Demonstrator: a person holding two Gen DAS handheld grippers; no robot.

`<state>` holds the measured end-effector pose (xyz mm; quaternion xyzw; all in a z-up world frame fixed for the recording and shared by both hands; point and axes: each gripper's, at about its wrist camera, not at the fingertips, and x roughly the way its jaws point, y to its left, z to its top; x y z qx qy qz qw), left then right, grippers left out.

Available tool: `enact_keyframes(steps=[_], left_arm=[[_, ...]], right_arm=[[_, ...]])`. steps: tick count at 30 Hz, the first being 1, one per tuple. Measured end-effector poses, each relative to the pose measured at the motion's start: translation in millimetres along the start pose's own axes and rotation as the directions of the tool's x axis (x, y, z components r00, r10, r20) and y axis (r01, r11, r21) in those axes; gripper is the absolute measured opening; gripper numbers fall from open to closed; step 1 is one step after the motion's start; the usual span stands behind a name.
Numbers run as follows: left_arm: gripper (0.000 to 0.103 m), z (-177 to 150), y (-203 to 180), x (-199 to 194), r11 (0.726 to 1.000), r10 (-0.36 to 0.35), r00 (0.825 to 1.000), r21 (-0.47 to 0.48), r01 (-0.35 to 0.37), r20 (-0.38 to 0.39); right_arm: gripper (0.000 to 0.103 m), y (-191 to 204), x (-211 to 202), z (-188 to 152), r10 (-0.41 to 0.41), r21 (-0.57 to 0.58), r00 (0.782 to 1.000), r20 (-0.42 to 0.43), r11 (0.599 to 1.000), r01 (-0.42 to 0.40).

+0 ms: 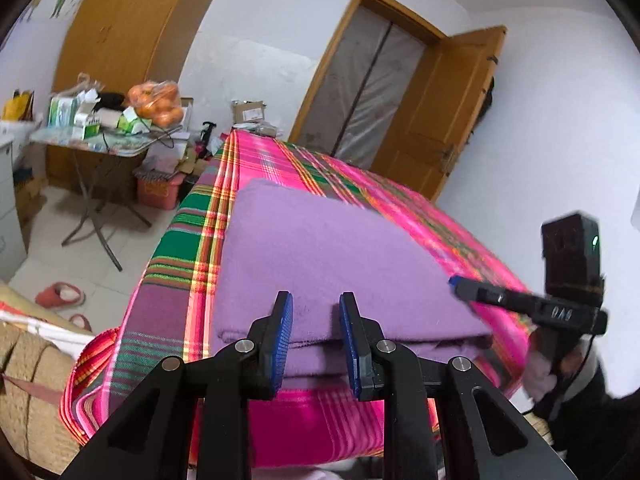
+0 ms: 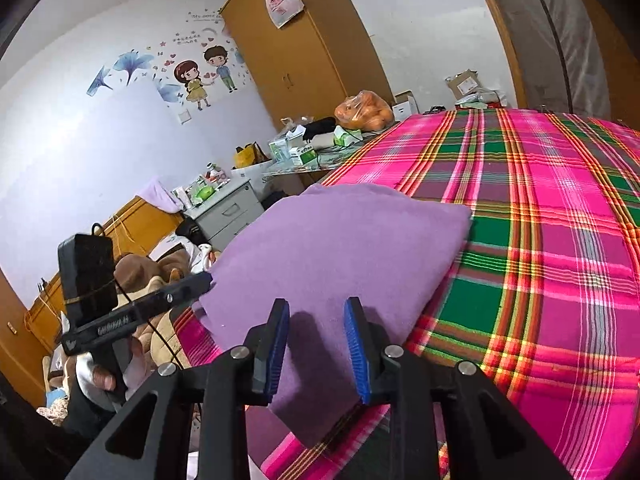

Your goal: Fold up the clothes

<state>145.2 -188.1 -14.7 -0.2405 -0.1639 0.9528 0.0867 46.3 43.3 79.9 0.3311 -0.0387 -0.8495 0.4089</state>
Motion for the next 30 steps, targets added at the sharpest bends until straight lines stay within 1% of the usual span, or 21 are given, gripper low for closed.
enact_keyframes(steps=[1, 4, 6, 9, 14, 20, 25, 30], left_arm=[[0.025, -3, -1, 1, 1.000, 0.003, 1.000, 0.016, -0.003, 0.006], [0.025, -7, -1, 0, 1.000, 0.002, 1.000, 0.026, -0.003, 0.028], [0.025, -7, 2, 0, 1.000, -0.009, 1.000, 0.008, 0.009, 0.029], [0.025, -10, 3, -1, 1.000, -0.016, 0.999, 0.008, 0.015, 0.044], [0.025, -15, 0, -2, 1.000, -0.003, 0.997, 0.020, 0.001, 0.071], [0.025, -17, 0, -3, 1.000, -0.004, 0.996, 0.031, 0.001, 0.092], [0.025, -17, -1, -3, 0.999, -0.003, 0.996, 0.032, 0.000, 0.092], [0.025, -14, -3, -3, 1.000, 0.003, 0.997, 0.016, -0.004, 0.073]], right_arm=[[0.032, 2, 2, -2, -0.023, -0.019, 1.000, -0.004, 1.000, 0.023], [0.034, 13, 4, -10, -0.080, -0.085, 0.997, 0.019, 0.993, 0.081], [0.034, 17, 3, -13, -0.101, -0.104, 0.994, 0.033, 0.989, 0.104], [0.034, 16, 2, -16, -0.096, -0.089, 0.994, 0.052, 0.991, 0.101], [0.035, 14, -1, -21, -0.095, -0.082, 0.992, 0.077, 0.991, 0.101], [0.035, 12, -1, -20, -0.085, -0.067, 0.993, 0.084, 0.994, 0.091], [0.035, 11, -1, -19, -0.079, -0.058, 0.993, 0.082, 0.995, 0.084], [0.036, 9, 0, -17, -0.075, -0.052, 0.994, 0.075, 0.996, 0.079]])
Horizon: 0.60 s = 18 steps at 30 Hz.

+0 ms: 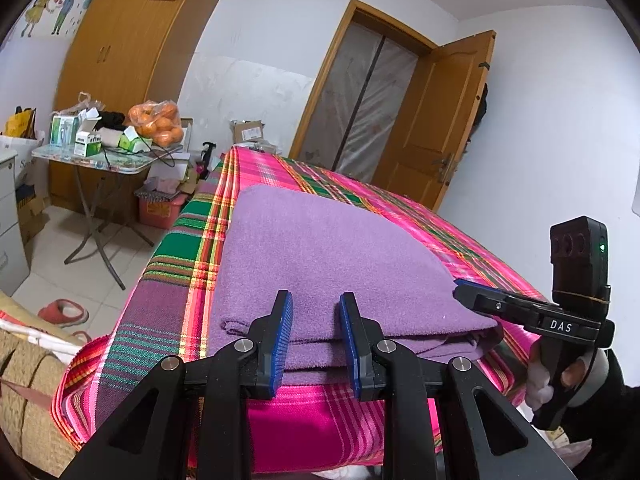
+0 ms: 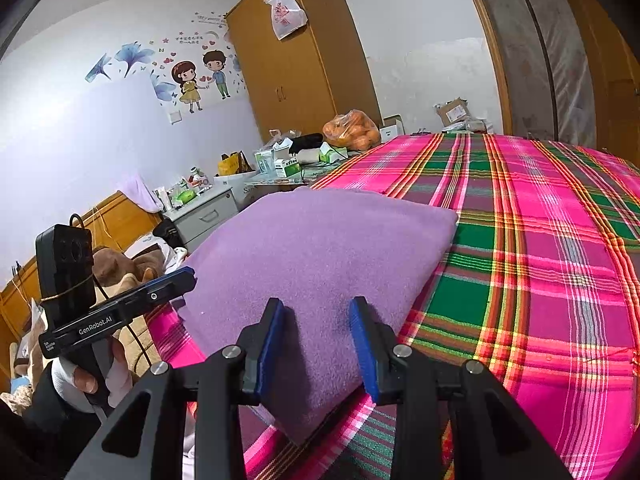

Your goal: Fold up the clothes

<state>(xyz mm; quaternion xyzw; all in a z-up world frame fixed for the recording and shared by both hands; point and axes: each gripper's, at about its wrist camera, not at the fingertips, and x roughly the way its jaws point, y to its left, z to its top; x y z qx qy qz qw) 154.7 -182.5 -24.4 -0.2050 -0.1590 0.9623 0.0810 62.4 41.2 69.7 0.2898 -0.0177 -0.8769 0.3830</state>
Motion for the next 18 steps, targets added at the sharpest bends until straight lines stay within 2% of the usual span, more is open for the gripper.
enact_keyframes(steps=[5, 10, 14, 18], left_arm=[[0.025, 9, -3, 3, 0.999, 0.032, 0.998, -0.030, -0.034, -0.048], [0.025, 12, -15, 6, 0.995, 0.100, 0.992, 0.006, -0.100, -0.074], [0.025, 14, -17, 9, 0.992, 0.125, 0.988, 0.017, -0.123, -0.096], [0.025, 18, -18, 11, 0.991, 0.137, 0.982, 0.019, -0.135, -0.127]], right_arm=[[0.038, 1, 0, 0, -0.001, 0.000, 1.000, -0.010, 1.000, 0.001], [0.039, 2, 0, 1, -0.002, -0.003, 1.000, -0.022, 1.000, 0.002], [0.040, 3, 0, 3, -0.007, -0.006, 0.999, -0.032, 1.000, 0.007], [0.051, 3, -2, 5, -0.006, -0.024, 0.998, -0.059, 1.000, 0.005]])
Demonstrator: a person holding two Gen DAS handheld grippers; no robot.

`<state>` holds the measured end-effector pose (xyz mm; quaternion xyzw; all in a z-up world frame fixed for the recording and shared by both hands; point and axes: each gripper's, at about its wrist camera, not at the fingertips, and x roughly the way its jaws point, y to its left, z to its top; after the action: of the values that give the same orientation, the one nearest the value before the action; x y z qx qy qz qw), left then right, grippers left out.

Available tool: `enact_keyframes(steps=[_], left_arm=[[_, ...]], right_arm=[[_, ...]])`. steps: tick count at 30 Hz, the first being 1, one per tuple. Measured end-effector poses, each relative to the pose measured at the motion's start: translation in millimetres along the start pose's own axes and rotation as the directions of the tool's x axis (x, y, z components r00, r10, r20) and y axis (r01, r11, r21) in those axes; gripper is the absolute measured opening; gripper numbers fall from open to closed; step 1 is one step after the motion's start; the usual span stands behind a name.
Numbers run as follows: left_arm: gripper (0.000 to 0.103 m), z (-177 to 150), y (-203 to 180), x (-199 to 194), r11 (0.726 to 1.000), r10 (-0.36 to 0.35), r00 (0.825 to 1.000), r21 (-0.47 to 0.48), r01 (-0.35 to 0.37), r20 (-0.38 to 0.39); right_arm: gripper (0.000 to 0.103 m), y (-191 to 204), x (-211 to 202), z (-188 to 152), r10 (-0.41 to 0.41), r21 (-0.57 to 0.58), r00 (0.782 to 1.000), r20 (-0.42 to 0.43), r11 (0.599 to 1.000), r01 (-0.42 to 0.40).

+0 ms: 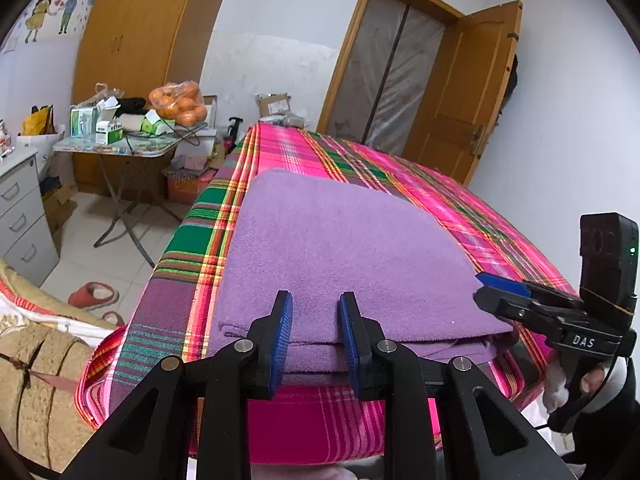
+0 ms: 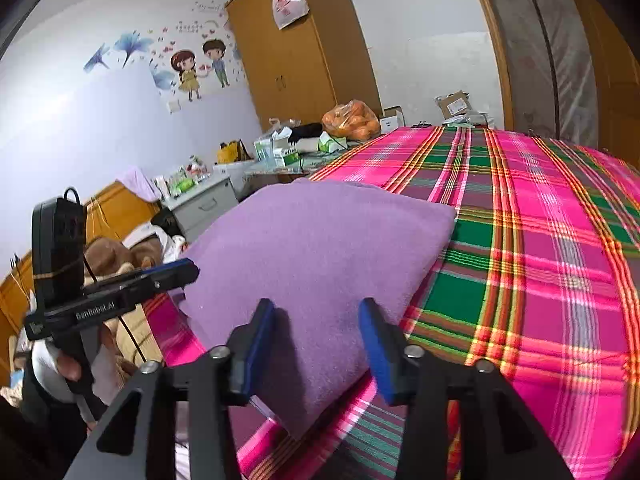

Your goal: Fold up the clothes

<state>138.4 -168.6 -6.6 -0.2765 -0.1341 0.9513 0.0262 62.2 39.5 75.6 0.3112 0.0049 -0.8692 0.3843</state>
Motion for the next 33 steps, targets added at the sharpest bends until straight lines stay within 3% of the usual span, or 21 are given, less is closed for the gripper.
enact_keyframes(steps=[3, 7, 16, 28, 33], left_arm=[[0.025, 7, 0, -2, 1.000, 0.003, 1.000, -0.004, -0.003, -0.016], [0.025, 19, 3, -11, 1.000, 0.026, 0.999, 0.005, -0.026, 0.029], [0.025, 19, 14, 13, 0.997, 0.075, 0.997, 0.034, -0.075, -0.011], [0.025, 16, 10, 11, 0.996, 0.079, 0.997, 0.048, -0.079, -0.008], [0.026, 10, 17, -2, 0.999, 0.042, 0.999, 0.029, -0.043, 0.009]], right_arm=[[0.054, -1, -4, 3, -0.002, -0.003, 1.000, -0.013, 1.000, 0.002], [0.054, -3, -14, 6, -0.023, 0.003, 1.000, 0.011, 1.000, 0.023], [0.059, -19, -3, 2, -0.013, 0.075, 0.999, -0.035, 0.997, 0.015], [0.062, -22, -1, 3, -0.016, 0.104, 0.999, -0.047, 0.994, 0.021], [0.062, -20, -4, 3, -0.022, 0.100, 0.998, -0.051, 0.995, 0.027]])
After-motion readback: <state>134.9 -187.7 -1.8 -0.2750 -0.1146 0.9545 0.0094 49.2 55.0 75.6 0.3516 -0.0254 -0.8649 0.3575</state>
